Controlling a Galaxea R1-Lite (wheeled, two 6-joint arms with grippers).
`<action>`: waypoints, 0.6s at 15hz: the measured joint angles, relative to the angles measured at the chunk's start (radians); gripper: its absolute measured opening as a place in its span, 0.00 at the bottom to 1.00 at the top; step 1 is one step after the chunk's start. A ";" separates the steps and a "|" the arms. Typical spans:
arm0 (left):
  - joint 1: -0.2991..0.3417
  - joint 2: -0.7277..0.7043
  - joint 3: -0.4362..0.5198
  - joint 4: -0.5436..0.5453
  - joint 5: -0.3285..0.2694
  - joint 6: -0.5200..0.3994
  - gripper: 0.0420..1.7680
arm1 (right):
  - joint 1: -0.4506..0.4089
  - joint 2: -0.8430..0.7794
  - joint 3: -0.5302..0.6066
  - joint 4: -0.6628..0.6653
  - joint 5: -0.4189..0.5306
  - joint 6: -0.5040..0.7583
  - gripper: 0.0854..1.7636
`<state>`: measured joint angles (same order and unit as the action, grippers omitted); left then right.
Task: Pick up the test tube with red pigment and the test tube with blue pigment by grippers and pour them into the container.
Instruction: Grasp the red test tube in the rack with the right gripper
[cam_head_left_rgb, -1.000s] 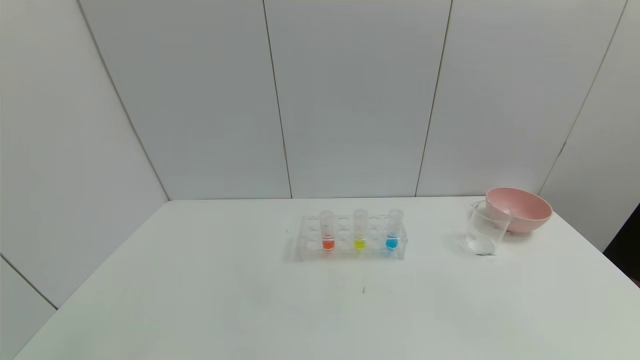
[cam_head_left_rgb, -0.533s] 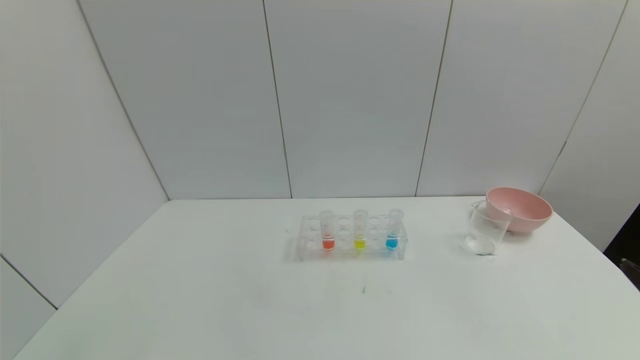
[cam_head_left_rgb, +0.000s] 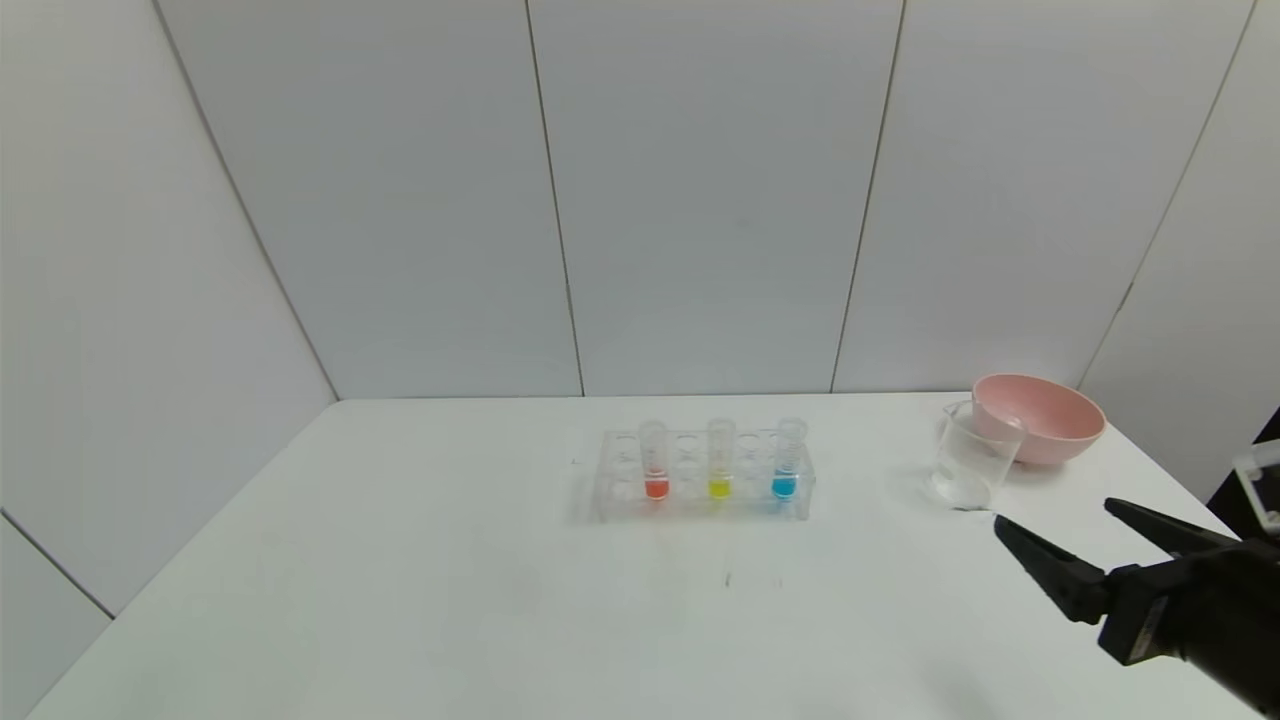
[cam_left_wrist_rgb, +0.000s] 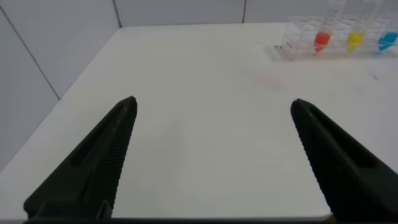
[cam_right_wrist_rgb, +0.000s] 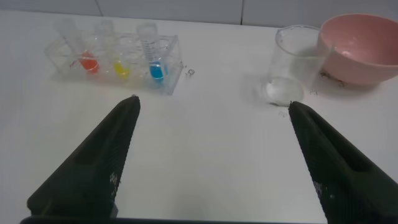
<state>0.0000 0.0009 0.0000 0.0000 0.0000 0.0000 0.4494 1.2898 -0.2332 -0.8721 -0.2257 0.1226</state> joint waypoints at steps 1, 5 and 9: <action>0.000 0.000 0.000 0.000 0.000 0.000 1.00 | 0.080 0.032 -0.010 -0.006 -0.077 0.023 0.97; 0.000 0.000 0.000 0.000 0.000 0.000 1.00 | 0.366 0.194 -0.117 -0.018 -0.340 0.101 0.97; 0.000 0.000 0.000 0.000 0.000 0.000 1.00 | 0.496 0.409 -0.284 -0.018 -0.446 0.173 0.97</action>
<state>0.0000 0.0009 0.0000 0.0004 0.0000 0.0000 0.9457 1.6987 -0.5170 -0.8904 -0.6721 0.2957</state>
